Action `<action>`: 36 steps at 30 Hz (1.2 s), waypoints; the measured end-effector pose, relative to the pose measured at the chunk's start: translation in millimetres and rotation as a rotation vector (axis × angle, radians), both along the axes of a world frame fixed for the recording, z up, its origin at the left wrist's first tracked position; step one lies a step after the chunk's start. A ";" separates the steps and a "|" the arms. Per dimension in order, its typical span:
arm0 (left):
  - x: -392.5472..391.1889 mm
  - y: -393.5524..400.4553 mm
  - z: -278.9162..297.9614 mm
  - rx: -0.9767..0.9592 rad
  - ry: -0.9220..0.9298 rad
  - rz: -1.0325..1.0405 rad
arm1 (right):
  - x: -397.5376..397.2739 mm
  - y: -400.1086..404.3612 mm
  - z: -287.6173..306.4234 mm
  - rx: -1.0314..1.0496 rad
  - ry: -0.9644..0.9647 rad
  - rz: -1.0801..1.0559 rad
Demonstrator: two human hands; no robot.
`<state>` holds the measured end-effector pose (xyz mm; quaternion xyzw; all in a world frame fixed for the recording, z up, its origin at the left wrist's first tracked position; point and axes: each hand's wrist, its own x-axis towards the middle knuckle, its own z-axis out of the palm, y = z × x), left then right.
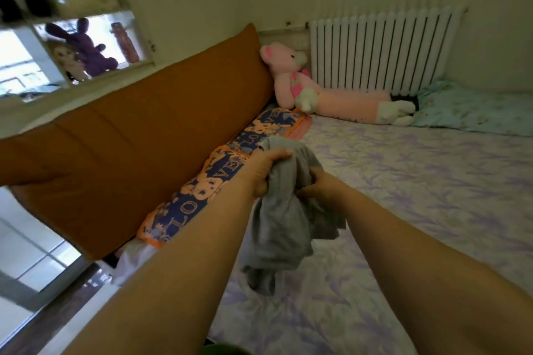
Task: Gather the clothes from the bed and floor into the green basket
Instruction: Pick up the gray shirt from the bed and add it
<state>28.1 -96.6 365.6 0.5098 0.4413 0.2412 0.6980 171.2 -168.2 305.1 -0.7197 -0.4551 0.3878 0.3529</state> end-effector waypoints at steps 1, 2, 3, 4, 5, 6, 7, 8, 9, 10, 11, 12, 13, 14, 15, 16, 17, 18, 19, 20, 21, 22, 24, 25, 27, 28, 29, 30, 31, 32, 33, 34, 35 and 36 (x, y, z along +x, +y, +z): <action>-2.2 -1.1 2.7 -0.023 -0.024 0.009 | -2.5 0.8 -1.7 0.023 -0.058 -0.037; -7.8 1.5 4.4 -0.031 -0.039 0.037 | -9.4 -1.0 3.4 0.022 -0.090 -0.048; -14.5 0.5 8.3 -0.028 -0.046 0.060 | -13.2 0.2 6.1 0.001 -0.112 -0.055; -19.2 2.2 9.0 -0.013 -0.036 0.098 | -15.6 -1.1 10.8 -0.039 -0.140 -0.058; -25.9 4.3 9.4 0.013 -0.007 0.140 | -17.2 0.1 16.1 -0.064 -0.175 -0.084; -33.8 8.6 7.6 0.059 0.044 0.166 | -18.6 1.7 23.6 -0.109 -0.233 -0.096; -42.1 10.4 5.6 0.120 0.115 0.173 | -19.8 3.5 28.8 -0.142 -0.295 -0.103; -50.6 12.4 3.4 0.193 0.208 0.166 | -21.7 5.3 34.0 -0.180 -0.360 -0.109; -60.9 13.6 -0.6 0.256 0.309 0.150 | -25.7 7.2 37.7 -0.199 -0.382 -0.121; -65.5 16.1 -6.5 0.293 0.405 0.126 | -27.9 7.5 41.0 -0.204 -0.364 -0.135; -73.4 14.9 -10.1 0.308 0.518 0.100 | -33.5 8.7 41.7 -0.197 -0.340 -0.143; -78.8 14.9 -16.0 0.310 0.644 0.062 | -40.8 8.4 44.5 -0.194 -0.336 -0.139; -83.2 12.4 -19.5 0.312 0.766 0.043 | -46.8 8.2 44.9 -0.163 -0.325 -0.145; -87.1 12.6 -24.1 0.310 0.858 0.054 | -52.6 8.2 45.7 -0.121 -0.311 -0.150; -94.7 9.6 -26.0 0.315 0.918 0.071 | -61.1 8.4 46.6 -0.085 -0.301 -0.143; -98.3 8.3 -28.8 0.376 0.970 0.069 | -67.0 8.2 47.4 -0.052 -0.296 -0.127; -102.0 6.2 -31.3 0.482 1.016 0.011 | -73.5 8.2 48.9 -0.027 -0.296 -0.091; -105.2 4.5 -34.9 0.609 1.051 -0.088 | -79.7 9.0 49.2 -0.019 -0.296 -0.034; -106.1 1.9 -37.2 0.710 1.047 -0.214 | -85.4 9.6 49.5 -0.020 -0.313 0.021; -106.4 0.1 -40.2 0.765 1.007 -0.331 | -90.6 8.7 51.3 -0.021 -0.321 0.061; -107.2 -1.9 -41.6 0.764 0.944 -0.413 | -94.1 8.5 52.8 -0.005 -0.323 0.086; -107.1 -4.3 -44.5 0.728 0.863 -0.468 | -96.3 7.1 54.1 0.013 -0.321 0.115; -108.4 -13.0 -47.4 0.619 0.718 -0.499 | -98.0 5.5 57.9 0.019 -0.321 0.158; -108.3 -17.1 -49.9 0.588 0.678 -0.474 | -97.1 5.5 58.4 0.008 -0.328 0.188; -106.0 -25.0 -54.7 0.621 0.688 -0.423 | -94.5 5.1 59.5 -0.031 -0.375 0.267; -104.7 -27.5 -56.5 0.644 0.717 -0.397 | -92.6 4.1 60.9 -0.061 -0.415 0.318; -103.8 -27.0 -57.8 0.676 0.759 -0.358 | -90.8 3.0 63.0 -0.110 -0.455 0.380; -103.4 -24.0 -59.9 0.712 0.799 -0.299 | -87.0 2.5 64.3 -0.163 -0.498 0.441; -103.9 -22.9 -59.9 0.726 0.836 -0.228 | -84.8 -0.4 66.2 -0.263 -0.561 0.487; -105.4 -21.0 -61.0 0.736 0.861 -0.155 | -83.9 -1.7 65.0 -0.320 -0.645 0.527; -106.6 -19.8 -57.7 0.735 0.890 -0.093 | -83.9 -0.9 62.8 -0.385 -0.734 0.538; -107.5 -19.1 -59.0 0.735 0.919 -0.037 | -84.8 0.7 56.7 -0.431 -0.813 0.547; -106.9 -21.4 -53.3 0.746 0.945 0.008 | -86.5 2.0 50.0 -0.476 -0.868 0.525; -107.5 -21.0 -55.4 0.737 0.958 0.042 | -87.4 3.7 42.6 -0.514 -0.888 0.506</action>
